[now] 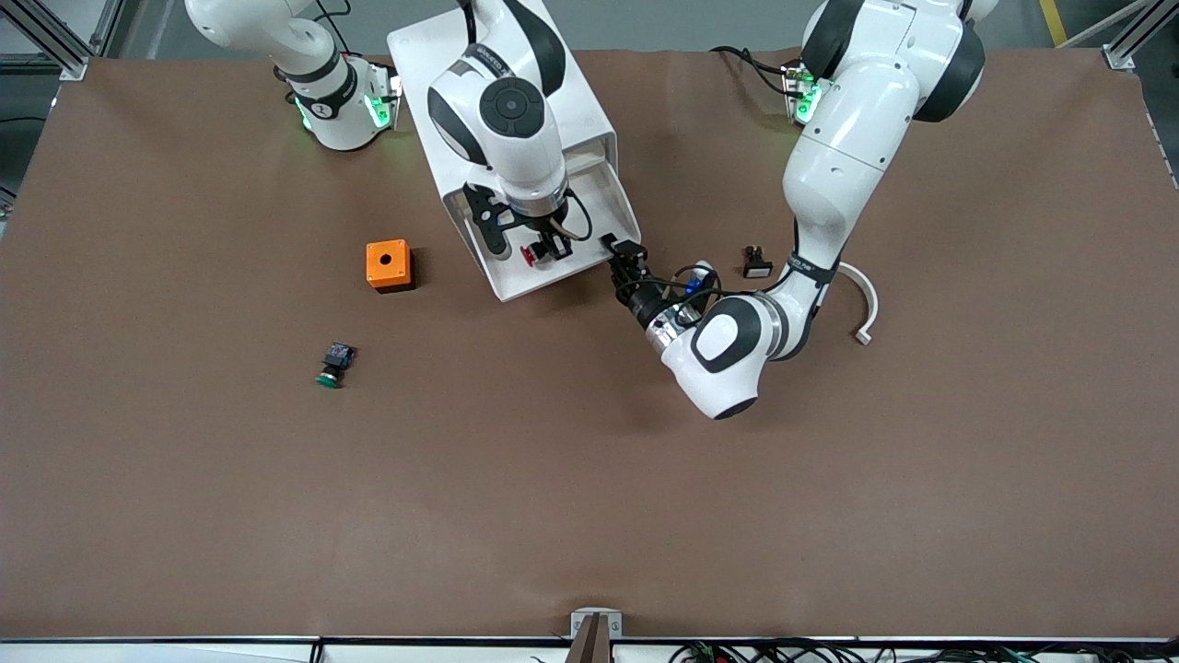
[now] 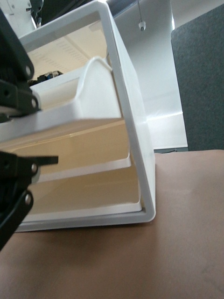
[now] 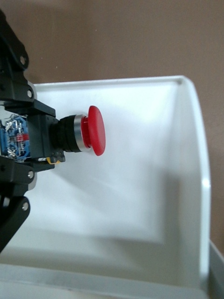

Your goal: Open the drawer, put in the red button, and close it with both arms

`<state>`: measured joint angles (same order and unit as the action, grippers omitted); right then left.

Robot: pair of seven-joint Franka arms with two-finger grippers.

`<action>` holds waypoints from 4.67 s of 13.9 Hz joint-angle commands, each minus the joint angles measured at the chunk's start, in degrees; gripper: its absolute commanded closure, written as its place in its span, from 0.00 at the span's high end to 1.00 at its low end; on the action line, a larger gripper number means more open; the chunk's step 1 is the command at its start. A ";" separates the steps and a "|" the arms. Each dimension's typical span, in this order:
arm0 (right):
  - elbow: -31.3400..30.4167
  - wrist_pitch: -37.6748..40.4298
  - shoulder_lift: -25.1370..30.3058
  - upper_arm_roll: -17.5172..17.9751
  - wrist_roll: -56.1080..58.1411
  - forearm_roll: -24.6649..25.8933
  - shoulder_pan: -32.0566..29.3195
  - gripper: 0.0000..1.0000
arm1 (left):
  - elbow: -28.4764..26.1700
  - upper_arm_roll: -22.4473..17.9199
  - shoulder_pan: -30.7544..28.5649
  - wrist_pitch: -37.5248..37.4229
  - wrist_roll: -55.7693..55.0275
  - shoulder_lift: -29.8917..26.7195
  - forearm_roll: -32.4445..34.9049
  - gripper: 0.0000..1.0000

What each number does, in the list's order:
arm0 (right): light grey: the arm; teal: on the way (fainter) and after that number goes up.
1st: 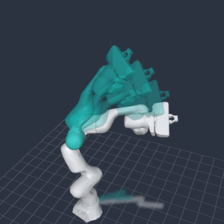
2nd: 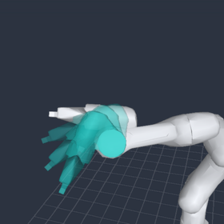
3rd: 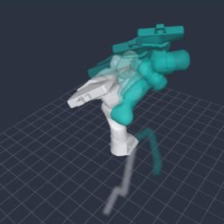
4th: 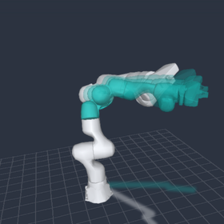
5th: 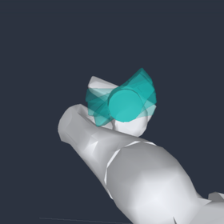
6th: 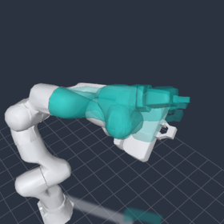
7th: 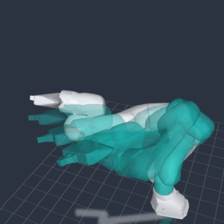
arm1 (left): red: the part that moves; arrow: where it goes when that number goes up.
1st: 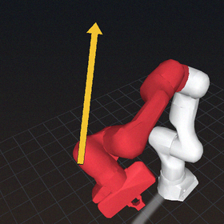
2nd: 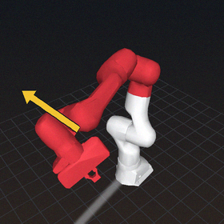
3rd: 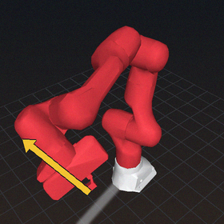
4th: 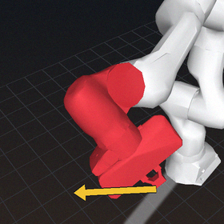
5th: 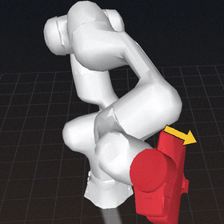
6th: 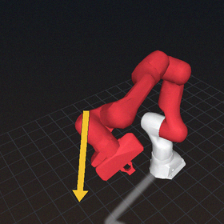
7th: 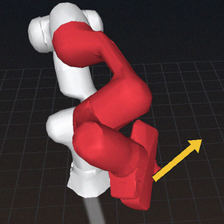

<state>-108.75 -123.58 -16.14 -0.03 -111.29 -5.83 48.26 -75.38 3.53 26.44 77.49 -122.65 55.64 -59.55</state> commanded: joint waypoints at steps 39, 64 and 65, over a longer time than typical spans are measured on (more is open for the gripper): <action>27.70 35.93 -2.14 -1.20 77.92 1.24 -43.85 1.00 | 6.13 -2.48 5.73 32.27 73.17 -12.40 47.50 1.00; 40.02 54.05 -1.79 -1.20 118.41 7.14 -57.32 1.00 | -0.82 -2.04 18.03 32.64 56.73 -15.48 56.39 1.00; 40.80 54.32 -1.18 -1.20 118.41 7.06 -57.40 1.00 | -0.82 -2.04 18.21 32.64 56.73 -15.48 56.39 1.00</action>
<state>-70.19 -70.69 -18.05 -1.93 6.07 0.47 -8.35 -74.28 1.52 44.28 109.68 -65.48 41.96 -3.90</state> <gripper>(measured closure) 0.000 0.000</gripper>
